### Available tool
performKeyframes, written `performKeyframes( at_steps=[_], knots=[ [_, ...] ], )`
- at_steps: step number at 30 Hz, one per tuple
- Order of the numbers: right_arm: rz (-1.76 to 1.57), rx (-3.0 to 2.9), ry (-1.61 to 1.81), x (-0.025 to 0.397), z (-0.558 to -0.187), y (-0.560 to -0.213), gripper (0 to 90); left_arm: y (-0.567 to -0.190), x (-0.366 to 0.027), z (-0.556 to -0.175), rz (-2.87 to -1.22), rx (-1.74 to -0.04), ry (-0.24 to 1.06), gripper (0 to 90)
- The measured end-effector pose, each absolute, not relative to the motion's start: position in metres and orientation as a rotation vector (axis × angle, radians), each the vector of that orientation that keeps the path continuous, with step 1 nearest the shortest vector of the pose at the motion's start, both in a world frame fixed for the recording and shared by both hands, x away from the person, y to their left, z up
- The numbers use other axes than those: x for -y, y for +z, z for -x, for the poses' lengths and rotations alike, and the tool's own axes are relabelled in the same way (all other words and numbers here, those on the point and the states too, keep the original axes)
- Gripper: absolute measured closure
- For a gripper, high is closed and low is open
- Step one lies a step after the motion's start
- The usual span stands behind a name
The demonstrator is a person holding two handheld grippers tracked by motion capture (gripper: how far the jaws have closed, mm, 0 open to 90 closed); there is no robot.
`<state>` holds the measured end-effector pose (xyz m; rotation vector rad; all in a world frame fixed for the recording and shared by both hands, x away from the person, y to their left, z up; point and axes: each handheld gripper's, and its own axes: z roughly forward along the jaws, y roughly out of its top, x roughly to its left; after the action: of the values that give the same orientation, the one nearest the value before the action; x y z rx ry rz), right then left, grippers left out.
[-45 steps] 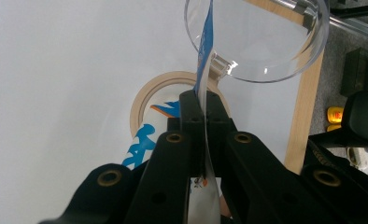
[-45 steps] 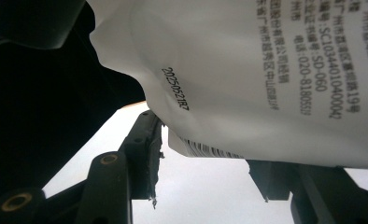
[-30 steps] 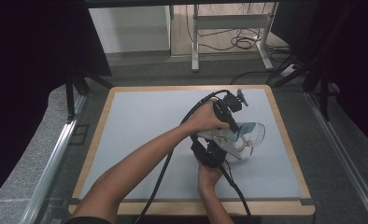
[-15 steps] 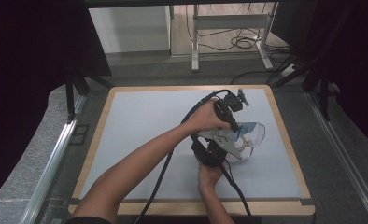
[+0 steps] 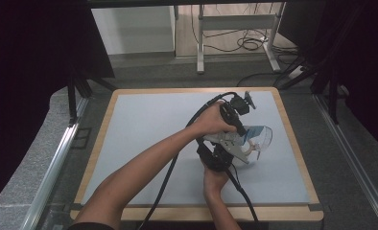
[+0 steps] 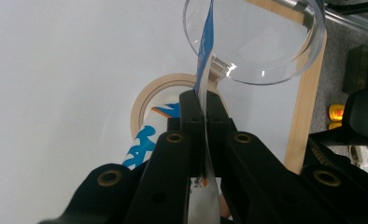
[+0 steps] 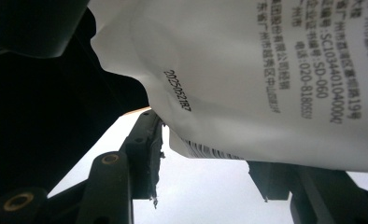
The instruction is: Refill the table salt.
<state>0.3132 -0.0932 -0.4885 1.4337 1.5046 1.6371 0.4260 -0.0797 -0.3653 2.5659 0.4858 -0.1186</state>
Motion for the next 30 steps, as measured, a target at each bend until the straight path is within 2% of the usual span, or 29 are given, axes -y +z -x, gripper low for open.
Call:
performKeyframes(
  at_steps=[30],
  knots=[
    [-1.433,-1.497,1.644,0.0933,-0.3135,-0.4885,50.3,-0.3665,0.0804,-0.427,-2.567,-0.493,-0.123,90.0]
  ],
)
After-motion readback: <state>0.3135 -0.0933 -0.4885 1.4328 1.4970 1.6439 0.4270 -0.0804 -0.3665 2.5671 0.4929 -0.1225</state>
